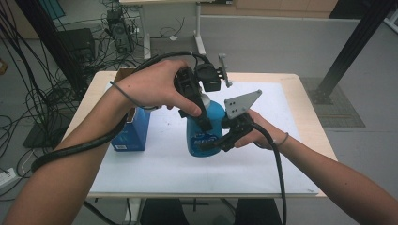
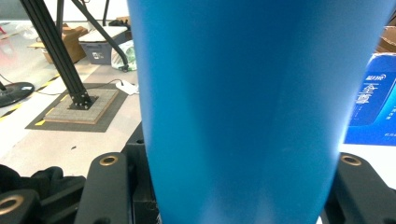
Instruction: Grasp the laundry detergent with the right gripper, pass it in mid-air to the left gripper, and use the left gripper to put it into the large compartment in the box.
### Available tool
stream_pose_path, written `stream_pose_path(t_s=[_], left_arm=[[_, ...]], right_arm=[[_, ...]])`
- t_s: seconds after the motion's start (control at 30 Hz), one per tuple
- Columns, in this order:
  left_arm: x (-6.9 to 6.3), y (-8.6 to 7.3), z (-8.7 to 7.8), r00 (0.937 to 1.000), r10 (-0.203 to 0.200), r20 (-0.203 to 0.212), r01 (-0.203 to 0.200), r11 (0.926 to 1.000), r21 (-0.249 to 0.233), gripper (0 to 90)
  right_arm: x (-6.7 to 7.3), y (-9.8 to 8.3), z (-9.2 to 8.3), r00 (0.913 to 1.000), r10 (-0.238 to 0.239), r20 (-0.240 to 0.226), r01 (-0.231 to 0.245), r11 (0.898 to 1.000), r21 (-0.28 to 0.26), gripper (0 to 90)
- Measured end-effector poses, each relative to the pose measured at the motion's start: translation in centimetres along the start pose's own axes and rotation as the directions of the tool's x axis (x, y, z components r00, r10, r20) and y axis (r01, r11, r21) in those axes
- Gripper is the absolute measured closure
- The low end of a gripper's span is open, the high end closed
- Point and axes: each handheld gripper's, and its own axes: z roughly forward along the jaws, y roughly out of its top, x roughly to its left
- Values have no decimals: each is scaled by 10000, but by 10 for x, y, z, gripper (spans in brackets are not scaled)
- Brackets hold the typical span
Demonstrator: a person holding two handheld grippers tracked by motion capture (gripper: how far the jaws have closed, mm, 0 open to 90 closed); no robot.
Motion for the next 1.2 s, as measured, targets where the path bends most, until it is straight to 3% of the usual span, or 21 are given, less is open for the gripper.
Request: stream_pose_path(t_s=[1.2], left_arm=[[-1, 5, 0, 9999, -150, 7, 150, 9999, 22, 374]], right_arm=[[1, -1, -5, 10000, -23, 46, 23, 10000, -34, 416]])
